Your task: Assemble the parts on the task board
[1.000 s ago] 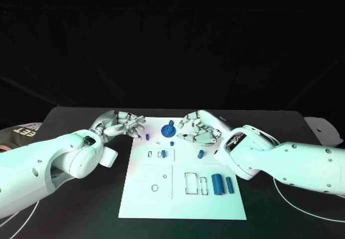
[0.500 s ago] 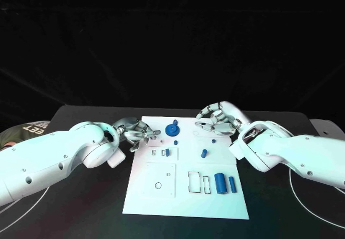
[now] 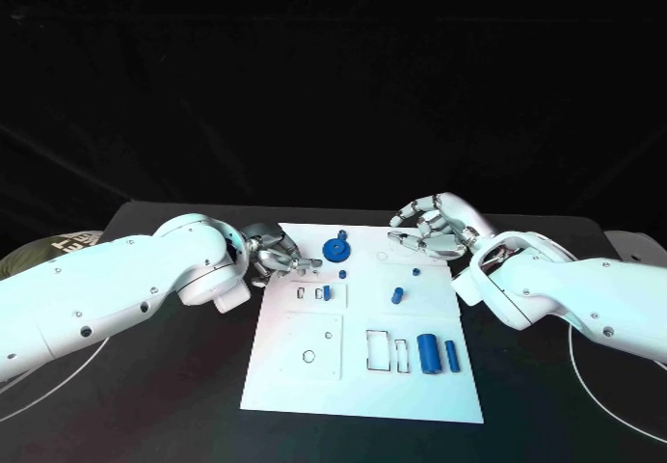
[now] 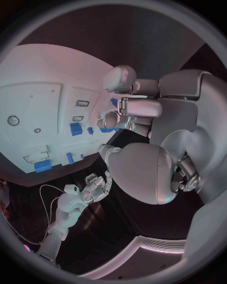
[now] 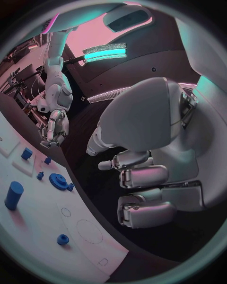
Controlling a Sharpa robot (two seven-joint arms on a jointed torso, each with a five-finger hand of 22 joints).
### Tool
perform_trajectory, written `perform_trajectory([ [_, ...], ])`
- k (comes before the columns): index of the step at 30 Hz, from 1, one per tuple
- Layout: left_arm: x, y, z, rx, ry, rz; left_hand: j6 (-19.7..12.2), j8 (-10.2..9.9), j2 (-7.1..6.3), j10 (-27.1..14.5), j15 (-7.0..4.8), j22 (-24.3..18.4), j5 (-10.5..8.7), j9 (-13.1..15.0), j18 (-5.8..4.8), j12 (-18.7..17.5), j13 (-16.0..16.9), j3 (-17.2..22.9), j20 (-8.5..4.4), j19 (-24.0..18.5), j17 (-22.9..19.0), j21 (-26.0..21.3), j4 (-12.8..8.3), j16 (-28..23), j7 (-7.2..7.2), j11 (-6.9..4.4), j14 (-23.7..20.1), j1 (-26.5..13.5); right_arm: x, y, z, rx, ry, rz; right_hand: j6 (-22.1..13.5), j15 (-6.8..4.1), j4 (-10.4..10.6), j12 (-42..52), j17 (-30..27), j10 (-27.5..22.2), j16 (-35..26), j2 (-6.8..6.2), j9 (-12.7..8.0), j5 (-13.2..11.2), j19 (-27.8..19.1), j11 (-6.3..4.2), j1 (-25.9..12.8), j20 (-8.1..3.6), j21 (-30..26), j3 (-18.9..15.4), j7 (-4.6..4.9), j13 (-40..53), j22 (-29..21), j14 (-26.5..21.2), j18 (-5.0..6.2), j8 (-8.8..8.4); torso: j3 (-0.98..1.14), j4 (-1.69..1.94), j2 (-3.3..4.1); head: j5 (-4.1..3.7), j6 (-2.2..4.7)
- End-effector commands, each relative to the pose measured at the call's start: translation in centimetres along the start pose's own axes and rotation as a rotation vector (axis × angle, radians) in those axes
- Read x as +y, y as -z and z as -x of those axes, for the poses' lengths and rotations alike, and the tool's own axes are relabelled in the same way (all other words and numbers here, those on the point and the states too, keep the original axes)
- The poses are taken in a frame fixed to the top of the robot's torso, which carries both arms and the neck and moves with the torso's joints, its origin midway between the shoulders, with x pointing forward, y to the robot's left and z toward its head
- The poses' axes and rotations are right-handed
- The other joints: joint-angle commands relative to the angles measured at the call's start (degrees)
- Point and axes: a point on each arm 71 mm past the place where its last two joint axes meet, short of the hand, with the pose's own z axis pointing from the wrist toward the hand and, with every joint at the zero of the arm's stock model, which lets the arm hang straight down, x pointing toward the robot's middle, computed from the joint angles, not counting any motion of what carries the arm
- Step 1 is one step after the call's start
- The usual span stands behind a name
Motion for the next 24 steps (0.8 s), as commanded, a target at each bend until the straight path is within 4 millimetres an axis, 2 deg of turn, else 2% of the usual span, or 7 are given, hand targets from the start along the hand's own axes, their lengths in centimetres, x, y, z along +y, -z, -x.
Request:
perform_trajectory([
  [1, -0.3, -0.2, -0.3, 0.053, -0.070, 0.043, -0.4, 0.2, 0.07, -0.1, -0.41, -0.2, 0.03, 0.2, -0.36, 0.1, -0.2, -0.3, -0.05, 0.3, 11.4, 0.3, -0.1, 0.1, -0.26, -0.05, 5.1, 0.1, 0.0, 0.0, -0.1, 0.015, 0.002, -0.001, -0.5, -0.33, -0.1, -0.2, 8.6, 0.0, -0.2, -0.76, 0.1, 0.8, 2.9, -0.07, 0.1, -0.50, -0.4, 0.5, 0.04, 4.5, 12.4, 4.5, 1.08, 0.28, 0.01, 0.10, 0.11, -0.02, -0.10],
  [5, -0.8, -0.5, -0.2, 0.074, -0.097, 0.047, -0.7, 0.3, -0.03, -1.1, -0.41, -0.8, 0.28, 0.4, -0.24, -0.7, -1.5, -0.4, -0.07, -0.1, 10.0, -0.1, -0.2, -0.5, -0.21, -0.03, 4.6, 0.5, -0.1, 0.0, 0.0, 0.015, 0.006, -0.006, -0.6, -0.33, -0.1, -0.2, 8.5, 0.0, -0.3, -0.88, 0.1, 1.1, 2.9, -0.06, 0.1, -0.51, -0.4, 0.6, 0.05, 4.5, 12.4, 4.5, 1.07, 0.33, 0.00, 0.10, 0.11, 0.06, -0.17],
  [13, -1.8, -1.2, 0.1, 0.107, -0.163, 0.063, -0.8, 0.3, -0.03, -1.0, -0.41, -0.3, 0.24, 0.4, -0.33, -0.6, -1.3, -0.5, -0.08, 0.2, 10.6, 0.2, -0.1, -0.2, -0.18, 0.00, 4.8, 0.4, -0.2, -0.1, 0.0, 0.010, 0.011, -0.014, -0.7, -0.32, 0.0, -0.2, 8.4, 0.0, -0.3, -1.12, 0.0, 1.6, 2.8, -0.03, -0.2, -0.51, -0.7, 0.6, 0.08, 4.4, 12.3, 4.5, 1.13, 0.41, -0.05, 0.07, 0.22, 0.31, -0.29],
  [16, -2.1, -1.6, 0.2, 0.115, -0.178, 0.069, -0.8, 0.3, -0.04, -1.0, -0.40, -0.1, 0.25, 0.4, -0.37, -0.6, -1.2, -0.5, -0.08, 0.2, 10.9, 0.3, -0.1, -0.1, -0.17, 0.01, 4.9, 0.4, -0.2, -0.1, 0.0, 0.003, 0.011, -0.014, -0.7, -0.31, 0.1, -0.3, 8.4, 0.0, -0.3, -1.19, 0.0, 1.7, 2.7, -0.02, -0.3, -0.51, -0.8, 0.6, 0.09, 4.4, 12.2, 4.5, 1.16, 0.42, -0.02, 0.01, 0.19, 0.22, -0.25],
  [19, -2.4, -1.8, 0.2, 0.121, -0.191, 0.072, -0.9, 0.3, 0.00, -0.9, -0.40, 0.2, 0.28, 0.4, -0.42, -0.5, -1.1, -0.5, -0.08, 0.4, 11.3, 0.4, -0.1, 0.1, -0.17, 0.01, 5.0, 0.4, -0.2, -0.2, 0.1, -0.012, -0.001, -0.013, -1.2, -0.25, 0.3, -0.7, 8.2, -0.3, -0.4, -1.18, -0.1, 1.0, 2.5, 0.06, -0.7, -0.48, -1.2, 0.7, 0.20, 4.0, 12.0, 4.4, 1.25, 0.23, -0.14, 0.06, 0.16, -0.24, -0.21],
  [23, -2.7, -2.1, 0.1, 0.133, -0.200, 0.075, -0.9, 0.3, 0.13, -0.6, -0.39, 0.7, 0.32, 0.4, -0.52, -0.2, -0.5, -0.5, -0.08, 0.6, 11.9, 0.6, 0.0, 0.4, -0.16, 0.02, 5.2, 0.3, -0.2, -0.3, 0.2, -0.035, -0.027, -0.012, -1.6, -0.16, 0.4, -5.1, 5.5, -3.5, -1.8, -1.05, -0.6, -0.4, 0.8, 0.18, -0.8, -0.40, -4.7, 1.4, 0.33, 0.4, 10.5, 3.7, 2.04, -0.25, -0.16, 0.08, 0.19, -0.74, -0.19],
  [24, -2.8, -2.2, 0.0, 0.140, -0.200, 0.075, -0.9, 0.2, 0.15, -0.6, -0.39, 0.7, 0.30, 0.4, -0.52, -0.2, -0.5, -0.5, -0.08, 0.6, 12.0, 0.6, 0.0, 0.4, -0.16, 0.02, 5.2, 0.3, -0.1, -0.4, 0.2, -0.048, -0.039, -0.009, -1.6, -0.23, 0.4, -9.7, 2.1, -6.5, -4.0, -1.25, -0.9, -0.4, -1.5, 0.12, -0.9, -0.38, -9.5, 1.9, 0.40, -3.4, 8.4, 2.6, 3.03, -0.35, -0.14, 0.09, 0.18, -0.89, -0.25],
])
